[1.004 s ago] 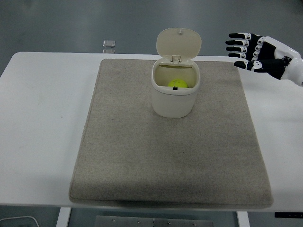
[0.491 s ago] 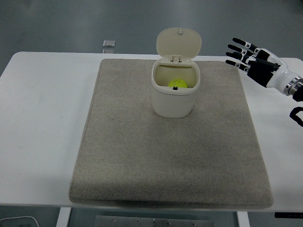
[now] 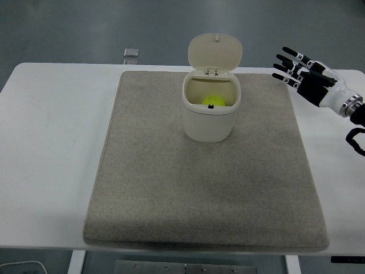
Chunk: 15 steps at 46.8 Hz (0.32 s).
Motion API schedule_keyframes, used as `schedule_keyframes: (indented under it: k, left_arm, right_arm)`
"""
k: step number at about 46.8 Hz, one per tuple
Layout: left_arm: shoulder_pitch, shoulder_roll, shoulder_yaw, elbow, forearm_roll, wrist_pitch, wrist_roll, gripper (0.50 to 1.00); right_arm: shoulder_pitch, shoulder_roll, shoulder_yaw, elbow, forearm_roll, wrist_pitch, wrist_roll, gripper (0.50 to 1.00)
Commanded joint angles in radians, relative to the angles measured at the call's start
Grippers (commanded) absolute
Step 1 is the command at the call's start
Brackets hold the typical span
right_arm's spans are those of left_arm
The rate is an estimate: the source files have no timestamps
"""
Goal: Pick up the tennis ball and place it in the box.
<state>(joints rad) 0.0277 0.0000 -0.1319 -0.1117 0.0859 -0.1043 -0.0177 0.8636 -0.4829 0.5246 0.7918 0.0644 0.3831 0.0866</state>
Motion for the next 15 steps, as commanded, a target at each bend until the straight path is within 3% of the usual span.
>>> schedule_keyframes:
  k: [1,15]
  left_arm:
    - [0.000,0.000,0.000,0.001,0.000,0.000,-0.001,0.992]
    - [0.000,0.000,0.000,0.001,0.000,0.000,-0.001,0.992]
  right_arm:
    - [0.000,0.000,0.000,0.000,0.000,0.000,0.001,0.911]
    - [0.000,0.003,0.008,0.001,0.002,-0.001,0.007,0.911]
